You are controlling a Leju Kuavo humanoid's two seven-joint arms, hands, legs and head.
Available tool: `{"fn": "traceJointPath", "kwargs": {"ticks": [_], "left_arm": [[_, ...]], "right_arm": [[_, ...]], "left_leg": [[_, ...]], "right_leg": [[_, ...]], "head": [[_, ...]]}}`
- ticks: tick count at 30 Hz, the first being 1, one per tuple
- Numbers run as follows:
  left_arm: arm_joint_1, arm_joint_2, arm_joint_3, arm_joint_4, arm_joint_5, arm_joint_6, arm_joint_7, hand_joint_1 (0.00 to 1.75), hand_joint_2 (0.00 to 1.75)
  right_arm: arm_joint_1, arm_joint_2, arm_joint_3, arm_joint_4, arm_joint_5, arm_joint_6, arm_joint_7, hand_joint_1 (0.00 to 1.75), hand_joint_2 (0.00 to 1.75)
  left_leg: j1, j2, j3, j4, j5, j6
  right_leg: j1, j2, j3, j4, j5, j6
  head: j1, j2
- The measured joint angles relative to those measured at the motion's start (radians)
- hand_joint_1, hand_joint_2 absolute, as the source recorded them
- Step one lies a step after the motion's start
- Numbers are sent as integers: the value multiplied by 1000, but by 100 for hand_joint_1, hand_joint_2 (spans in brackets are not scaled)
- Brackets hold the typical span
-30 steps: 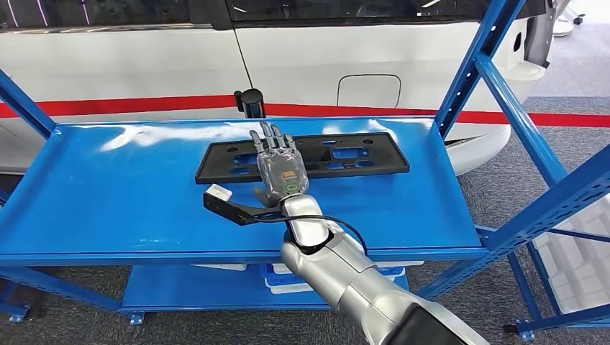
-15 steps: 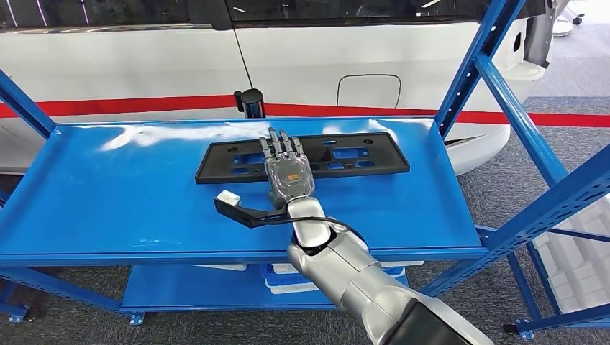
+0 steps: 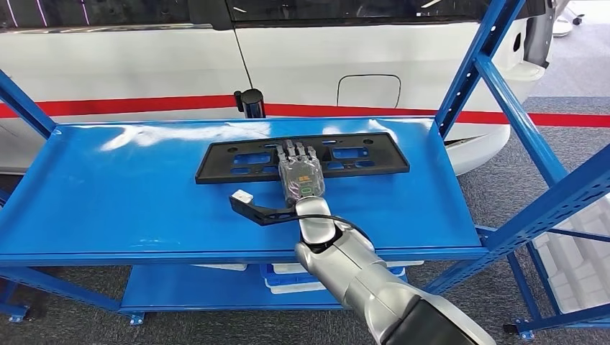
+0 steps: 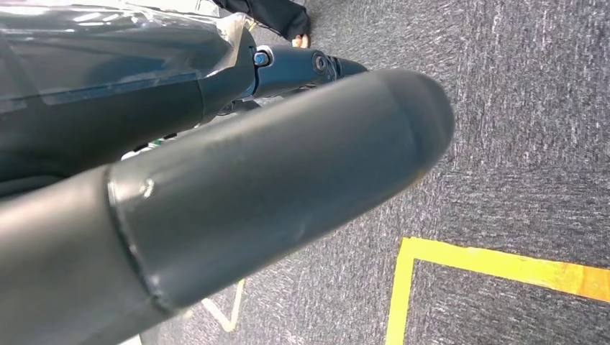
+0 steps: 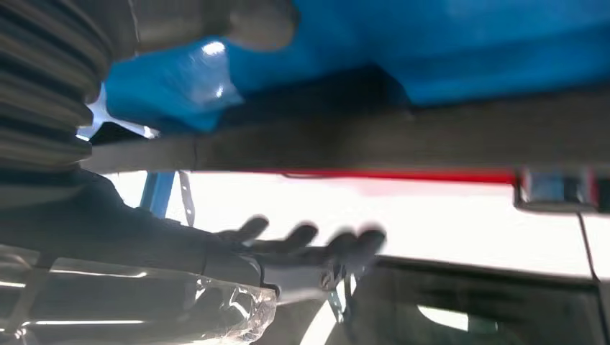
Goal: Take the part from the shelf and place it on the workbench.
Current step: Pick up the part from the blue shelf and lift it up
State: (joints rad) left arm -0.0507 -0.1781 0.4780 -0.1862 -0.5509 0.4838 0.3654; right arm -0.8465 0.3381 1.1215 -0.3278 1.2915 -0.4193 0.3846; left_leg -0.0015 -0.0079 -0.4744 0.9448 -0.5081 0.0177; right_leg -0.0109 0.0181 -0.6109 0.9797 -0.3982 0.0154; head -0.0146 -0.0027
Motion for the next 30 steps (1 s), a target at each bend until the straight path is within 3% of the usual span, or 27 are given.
{"fn": "traceJointPath", "kwargs": {"ticks": [12,19,24,26,30], "left_arm": [[0,2,3,0,-13,8,-48,0,0],[1,8,4,-1,-11,64,-195,0,0],[2,11,8,-1,-7,81,-239,0,0],[2,14,15,-1,3,96,-308,0,0],[0,23,38,-1,24,155,-544,0,0]], "right_arm": [[-3,-6,-58,30,16,21,7,174,175],[0,-15,-98,31,0,-23,-3,175,175],[1,-20,-126,31,-9,-52,-15,175,175],[3,-21,-148,24,-11,-100,-33,175,175],[10,-24,-236,-67,3,-161,-116,175,175]], "left_leg": [[0,0,0,0,0,0],[0,0,1,0,0,0],[0,0,1,0,0,0],[0,0,1,0,0,0],[0,1,1,0,0,0]], "right_leg": [[0,0,0,0,0,0],[0,0,1,0,0,0],[0,0,1,0,0,0],[0,0,1,0,0,0],[0,1,1,0,0,0]], "head": [[0,0],[0,0],[0,0],[0,0],[0,0]]}}
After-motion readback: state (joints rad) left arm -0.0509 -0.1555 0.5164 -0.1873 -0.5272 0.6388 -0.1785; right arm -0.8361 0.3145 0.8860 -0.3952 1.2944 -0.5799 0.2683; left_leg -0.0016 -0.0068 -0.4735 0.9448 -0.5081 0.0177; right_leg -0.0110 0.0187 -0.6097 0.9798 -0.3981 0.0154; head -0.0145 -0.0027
